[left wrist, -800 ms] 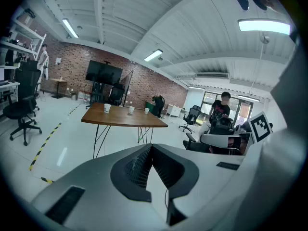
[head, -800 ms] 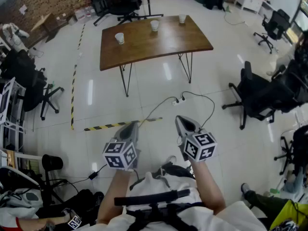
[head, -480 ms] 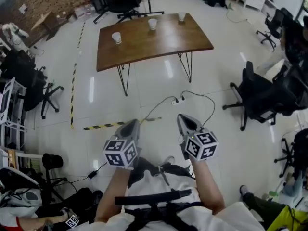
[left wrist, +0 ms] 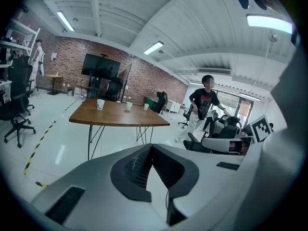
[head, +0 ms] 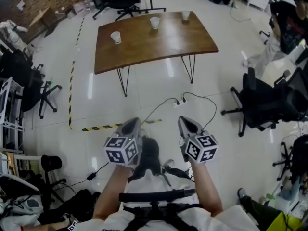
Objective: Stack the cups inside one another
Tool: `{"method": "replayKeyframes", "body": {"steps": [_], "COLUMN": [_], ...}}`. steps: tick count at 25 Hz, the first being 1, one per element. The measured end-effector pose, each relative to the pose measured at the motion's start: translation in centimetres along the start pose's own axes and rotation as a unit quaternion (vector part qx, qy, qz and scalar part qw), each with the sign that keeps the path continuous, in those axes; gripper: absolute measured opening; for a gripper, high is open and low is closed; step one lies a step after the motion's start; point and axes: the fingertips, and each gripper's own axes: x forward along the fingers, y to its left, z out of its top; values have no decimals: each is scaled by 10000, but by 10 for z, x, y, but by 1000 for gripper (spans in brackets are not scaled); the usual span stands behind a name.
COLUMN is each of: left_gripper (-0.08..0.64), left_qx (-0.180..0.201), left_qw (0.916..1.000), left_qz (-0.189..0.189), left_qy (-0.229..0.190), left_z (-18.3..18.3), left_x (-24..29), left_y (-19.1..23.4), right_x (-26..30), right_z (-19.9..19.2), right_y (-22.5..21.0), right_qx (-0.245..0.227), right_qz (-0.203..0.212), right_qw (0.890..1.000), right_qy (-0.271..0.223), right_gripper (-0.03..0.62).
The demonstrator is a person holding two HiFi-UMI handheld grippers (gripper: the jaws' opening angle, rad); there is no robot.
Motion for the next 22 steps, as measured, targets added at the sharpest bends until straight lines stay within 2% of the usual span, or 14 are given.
{"method": "replayKeyframes", "body": {"steps": [9, 16, 22], "left_gripper": [-2, -2, -2], "left_qx": [-12, -30, -130], "left_qw": [9998, 9996, 9996], "left_qz": [-187, -103, -43], "left_qy": [-92, -247, -247], "left_z": [69, 126, 154], "left_x": [65, 100, 119], "left_y": [46, 105, 157], "right_x": [81, 170, 240], "right_z": [58, 101, 126], "right_y": [-13, -2, 21], "right_qx": [-140, -355, -478], "right_qz": [-116, 57, 246], "right_qw": [9998, 9994, 9985], "right_qy": [-28, 14, 40], "right_gripper": [18, 20, 25]}}
